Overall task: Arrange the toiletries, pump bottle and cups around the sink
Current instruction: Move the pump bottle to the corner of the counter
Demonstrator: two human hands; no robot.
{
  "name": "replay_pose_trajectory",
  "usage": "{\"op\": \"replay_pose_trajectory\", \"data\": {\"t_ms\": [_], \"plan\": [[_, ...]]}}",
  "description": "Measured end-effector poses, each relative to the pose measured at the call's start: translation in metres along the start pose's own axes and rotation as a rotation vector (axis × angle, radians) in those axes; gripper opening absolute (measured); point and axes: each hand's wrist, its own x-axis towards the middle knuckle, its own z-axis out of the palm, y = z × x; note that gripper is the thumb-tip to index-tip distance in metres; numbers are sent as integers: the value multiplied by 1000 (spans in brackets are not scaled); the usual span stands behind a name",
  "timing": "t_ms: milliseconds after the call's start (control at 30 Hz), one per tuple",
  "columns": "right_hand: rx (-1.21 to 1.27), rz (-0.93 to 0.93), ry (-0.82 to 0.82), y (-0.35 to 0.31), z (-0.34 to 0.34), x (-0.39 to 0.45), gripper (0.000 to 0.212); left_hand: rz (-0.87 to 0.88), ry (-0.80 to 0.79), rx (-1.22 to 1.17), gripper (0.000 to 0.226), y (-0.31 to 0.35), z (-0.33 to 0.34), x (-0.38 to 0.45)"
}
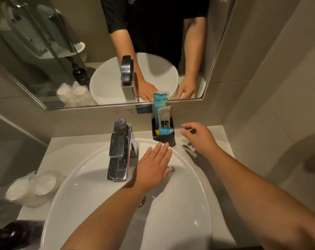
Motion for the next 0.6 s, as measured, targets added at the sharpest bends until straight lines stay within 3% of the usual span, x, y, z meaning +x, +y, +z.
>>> {"op": "replay_pose_trajectory", "data": {"t_ms": [233,433,600], "plan": [[-359,30,76,19,-28,-51,29,-30,-105,-95,65,3,-16,-5],[-834,-38,-9,17,-9,-111,58,-148,-137,-116,62,20,-35,-26],[-967,-153,-103,5,7,-158,71,-172,-107,-136,62,30,-54,-63]]}}
